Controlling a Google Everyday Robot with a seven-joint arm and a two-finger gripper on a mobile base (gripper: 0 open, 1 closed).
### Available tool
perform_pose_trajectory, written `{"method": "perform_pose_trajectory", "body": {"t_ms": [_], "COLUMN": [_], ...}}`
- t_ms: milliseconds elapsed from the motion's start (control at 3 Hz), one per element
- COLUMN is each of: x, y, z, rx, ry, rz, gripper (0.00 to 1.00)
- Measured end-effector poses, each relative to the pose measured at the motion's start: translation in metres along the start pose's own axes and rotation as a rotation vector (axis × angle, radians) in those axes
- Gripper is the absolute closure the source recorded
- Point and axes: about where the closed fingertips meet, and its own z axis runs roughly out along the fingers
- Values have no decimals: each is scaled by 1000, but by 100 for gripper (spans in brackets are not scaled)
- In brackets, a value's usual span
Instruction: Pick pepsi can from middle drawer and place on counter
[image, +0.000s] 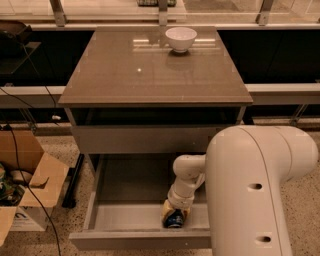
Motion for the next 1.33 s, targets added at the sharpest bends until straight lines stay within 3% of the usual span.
{"method": "perform_pose_trajectory", "body": {"t_ms": [333,1000,1333], "x": [-3,-2,22], "y": [14,40,37], "z": [-39,-187,-279], "rx": [-40,-218,-245], "ry": [-71,-327,-452], "rz": [-26,-178,-307], "gripper": [96,100,100]}}
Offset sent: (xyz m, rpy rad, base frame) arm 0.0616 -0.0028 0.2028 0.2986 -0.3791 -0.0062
